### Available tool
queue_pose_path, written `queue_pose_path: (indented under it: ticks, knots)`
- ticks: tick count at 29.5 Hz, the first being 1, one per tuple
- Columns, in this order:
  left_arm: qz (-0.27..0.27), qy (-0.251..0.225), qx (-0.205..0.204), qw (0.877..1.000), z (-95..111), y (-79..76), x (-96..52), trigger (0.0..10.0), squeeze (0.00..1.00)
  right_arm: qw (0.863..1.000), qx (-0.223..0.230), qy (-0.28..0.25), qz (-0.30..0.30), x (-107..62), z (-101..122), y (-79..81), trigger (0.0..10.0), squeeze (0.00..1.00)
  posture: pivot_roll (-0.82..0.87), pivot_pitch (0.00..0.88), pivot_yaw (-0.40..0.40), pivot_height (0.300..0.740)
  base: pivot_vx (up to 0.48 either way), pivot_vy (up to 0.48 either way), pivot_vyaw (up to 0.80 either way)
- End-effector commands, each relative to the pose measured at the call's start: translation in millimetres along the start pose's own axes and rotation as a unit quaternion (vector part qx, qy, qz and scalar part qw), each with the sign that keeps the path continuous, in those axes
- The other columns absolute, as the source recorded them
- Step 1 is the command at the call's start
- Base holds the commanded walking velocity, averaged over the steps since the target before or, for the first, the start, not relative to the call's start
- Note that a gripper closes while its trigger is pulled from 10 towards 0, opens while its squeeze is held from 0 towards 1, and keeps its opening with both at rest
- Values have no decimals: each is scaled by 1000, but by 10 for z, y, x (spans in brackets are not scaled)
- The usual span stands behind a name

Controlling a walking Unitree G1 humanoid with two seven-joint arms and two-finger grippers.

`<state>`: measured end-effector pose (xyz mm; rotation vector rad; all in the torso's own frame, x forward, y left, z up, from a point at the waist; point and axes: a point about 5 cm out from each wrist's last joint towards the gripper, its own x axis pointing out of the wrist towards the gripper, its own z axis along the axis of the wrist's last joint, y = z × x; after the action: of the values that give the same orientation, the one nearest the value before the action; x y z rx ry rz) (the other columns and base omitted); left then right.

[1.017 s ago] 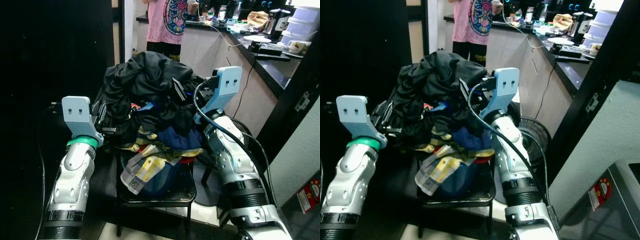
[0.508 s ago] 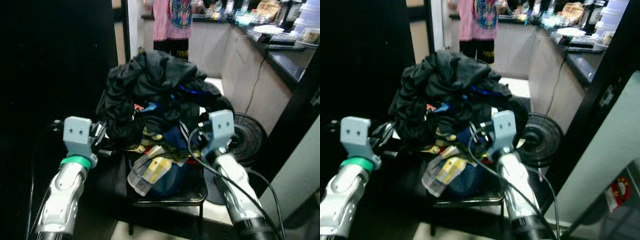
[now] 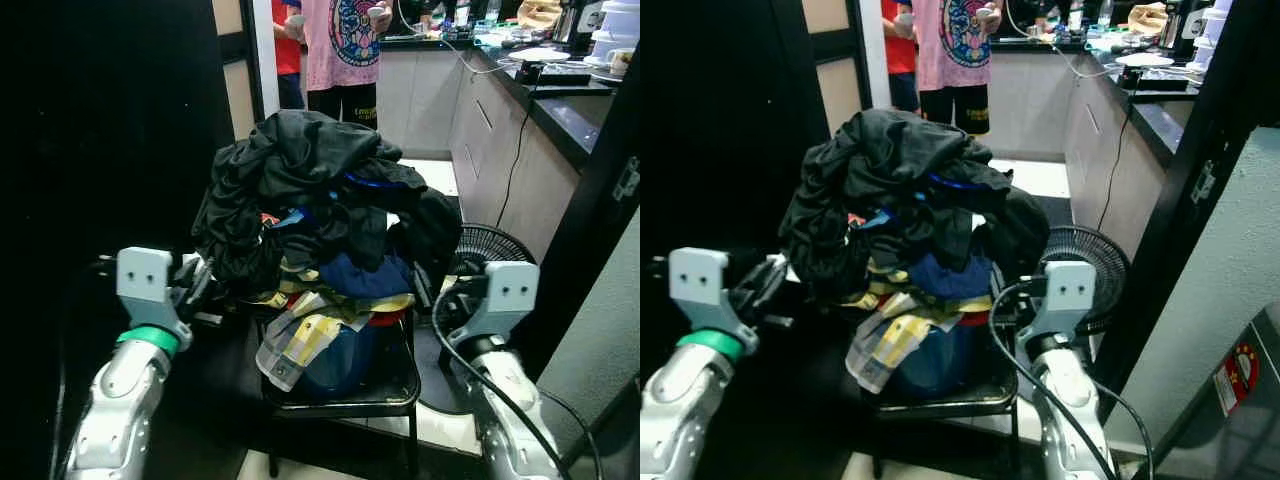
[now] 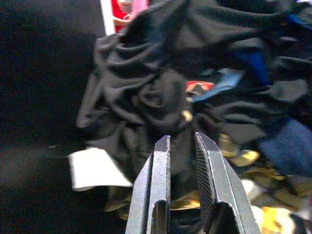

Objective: Clothes washing

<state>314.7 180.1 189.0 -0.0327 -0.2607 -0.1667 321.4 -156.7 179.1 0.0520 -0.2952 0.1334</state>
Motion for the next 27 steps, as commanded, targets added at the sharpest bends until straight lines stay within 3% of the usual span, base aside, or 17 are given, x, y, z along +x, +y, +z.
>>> queue_pose_path:
  ticks: [1, 8, 17, 27]
  knots:
    - [1, -2, -1, 1000, -12, -22, 5, 10000, 0, 1000, -5, 9, 8, 25, -27, 51, 10000, 0, 38, 0, 94, 740, 0, 0, 0]
    - [3, -9, -10, 1000, -36, -87, 1, 10000, 0, 1000, -2, 16, 20, 19, -38, 94, 10000, 0, 24, 0, 67, 740, 0, 0, -61]
    - [9, -11, -14, 1000, -42, -119, 13, 10000, 0, 999, -7, 21, 31, 29, -27, 100, 10000, 0, 10, 0, 50, 740, 0, 0, -800]
    - [25, -22, -4, 999, -16, -153, 64, 10000, 0, 998, -16, 21, 58, 70, -26, 143, 10000, 0, 2, 0, 13, 740, 111, 0, 0]
